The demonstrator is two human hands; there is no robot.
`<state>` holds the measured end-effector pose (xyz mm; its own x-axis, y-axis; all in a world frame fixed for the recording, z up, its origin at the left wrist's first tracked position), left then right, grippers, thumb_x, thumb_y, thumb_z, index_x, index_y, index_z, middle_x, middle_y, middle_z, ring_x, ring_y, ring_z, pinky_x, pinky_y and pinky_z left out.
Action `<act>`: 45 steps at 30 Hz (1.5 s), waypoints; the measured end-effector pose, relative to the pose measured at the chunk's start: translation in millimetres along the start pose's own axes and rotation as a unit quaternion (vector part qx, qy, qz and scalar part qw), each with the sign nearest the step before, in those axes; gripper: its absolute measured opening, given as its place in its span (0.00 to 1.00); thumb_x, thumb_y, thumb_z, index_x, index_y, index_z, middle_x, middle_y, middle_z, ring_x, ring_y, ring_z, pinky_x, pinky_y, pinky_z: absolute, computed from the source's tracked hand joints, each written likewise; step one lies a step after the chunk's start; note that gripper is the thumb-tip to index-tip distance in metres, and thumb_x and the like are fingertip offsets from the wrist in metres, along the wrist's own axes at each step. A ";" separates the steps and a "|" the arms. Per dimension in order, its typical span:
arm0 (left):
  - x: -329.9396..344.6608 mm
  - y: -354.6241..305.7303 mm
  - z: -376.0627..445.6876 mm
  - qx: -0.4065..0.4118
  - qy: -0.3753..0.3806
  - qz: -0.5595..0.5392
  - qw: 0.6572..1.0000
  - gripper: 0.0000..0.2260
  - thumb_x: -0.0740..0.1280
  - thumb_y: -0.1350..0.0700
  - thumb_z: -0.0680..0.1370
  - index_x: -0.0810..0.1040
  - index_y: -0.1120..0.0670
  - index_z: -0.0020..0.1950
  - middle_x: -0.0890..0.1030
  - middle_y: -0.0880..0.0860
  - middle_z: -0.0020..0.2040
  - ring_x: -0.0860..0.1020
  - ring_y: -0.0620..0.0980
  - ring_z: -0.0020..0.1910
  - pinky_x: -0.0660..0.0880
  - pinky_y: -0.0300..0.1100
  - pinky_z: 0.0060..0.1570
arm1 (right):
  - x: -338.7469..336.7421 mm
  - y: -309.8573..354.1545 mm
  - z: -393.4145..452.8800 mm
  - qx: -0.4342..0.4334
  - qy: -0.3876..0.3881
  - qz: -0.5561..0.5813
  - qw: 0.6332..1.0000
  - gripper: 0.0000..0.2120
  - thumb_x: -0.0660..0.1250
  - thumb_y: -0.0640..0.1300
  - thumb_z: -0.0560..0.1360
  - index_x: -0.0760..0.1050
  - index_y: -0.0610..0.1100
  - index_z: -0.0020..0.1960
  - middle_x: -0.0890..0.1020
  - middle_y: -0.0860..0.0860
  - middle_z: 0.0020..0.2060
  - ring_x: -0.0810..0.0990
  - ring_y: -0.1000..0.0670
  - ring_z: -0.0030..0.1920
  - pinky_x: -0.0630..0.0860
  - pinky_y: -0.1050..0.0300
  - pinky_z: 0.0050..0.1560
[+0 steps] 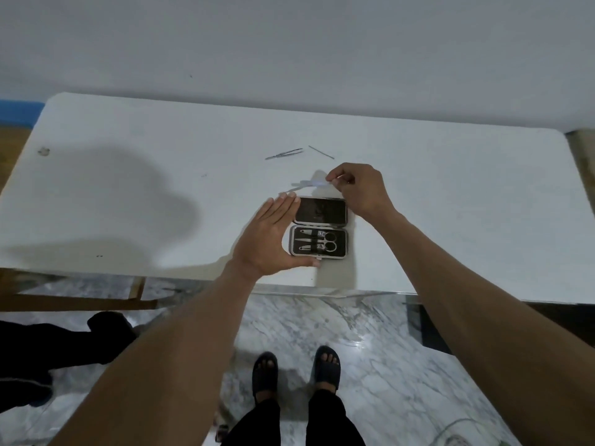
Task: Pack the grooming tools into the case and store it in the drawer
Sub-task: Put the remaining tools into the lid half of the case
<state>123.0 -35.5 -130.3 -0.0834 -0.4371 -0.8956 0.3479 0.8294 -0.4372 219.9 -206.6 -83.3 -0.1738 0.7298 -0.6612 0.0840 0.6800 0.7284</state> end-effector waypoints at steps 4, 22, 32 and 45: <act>0.2 -0.2 -1.3 -0.015 0.016 -0.002 1.000 0.61 0.63 0.18 0.64 0.59 0.60 0.83 0.60 0.56 0.83 0.56 0.50 0.83 0.50 0.49 0.83 | -11.7 -26.4 -31.2 0.036 -0.018 0.013 0.999 0.08 0.65 0.39 0.77 0.83 0.45 0.47 0.81 0.52 0.38 0.76 0.55 0.38 0.68 0.67 0.38; -1.2 -1.8 -2.1 -0.022 0.019 0.001 1.000 0.62 0.64 0.18 0.62 0.58 0.60 0.83 0.59 0.57 0.83 0.55 0.51 0.83 0.46 0.45 0.83 | -2.4 -53.7 -69.5 0.064 -0.046 0.025 0.997 0.08 0.65 0.38 0.76 0.84 0.44 0.47 0.78 0.55 0.31 0.73 0.57 0.31 0.68 0.66 0.33; 0.6 0.7 -1.3 -0.019 0.016 -0.002 1.000 0.63 0.62 0.17 0.63 0.57 0.60 0.83 0.58 0.56 0.83 0.55 0.51 0.84 0.48 0.48 0.83 | 4.2 -51.2 -61.9 0.053 -0.039 0.030 0.997 0.05 0.72 0.40 0.72 0.85 0.47 0.46 0.78 0.60 0.29 0.75 0.63 0.29 0.68 0.69 0.36; 2.1 1.6 -0.3 -0.017 0.015 -0.008 1.000 0.62 0.62 0.17 0.63 0.57 0.59 0.83 0.58 0.55 0.84 0.54 0.50 0.84 0.50 0.50 0.83 | -1.4 -47.2 -53.8 0.032 -0.014 0.021 0.999 0.04 0.72 0.39 0.73 0.85 0.45 0.45 0.80 0.55 0.31 0.76 0.63 0.29 0.68 0.72 0.35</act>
<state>123.1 -35.0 -132.9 -0.1160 -0.4397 -0.8906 0.3149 0.8341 -0.4528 163.3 -243.6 -107.1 -0.1406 0.7585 -0.6363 0.1541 0.6517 0.7427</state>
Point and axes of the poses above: each hand's wrist, its own z-axis towards the middle knuckle, its own x-axis out of the palm, y = z × x, the point moved 9 cm from there along z, towards the middle knuckle
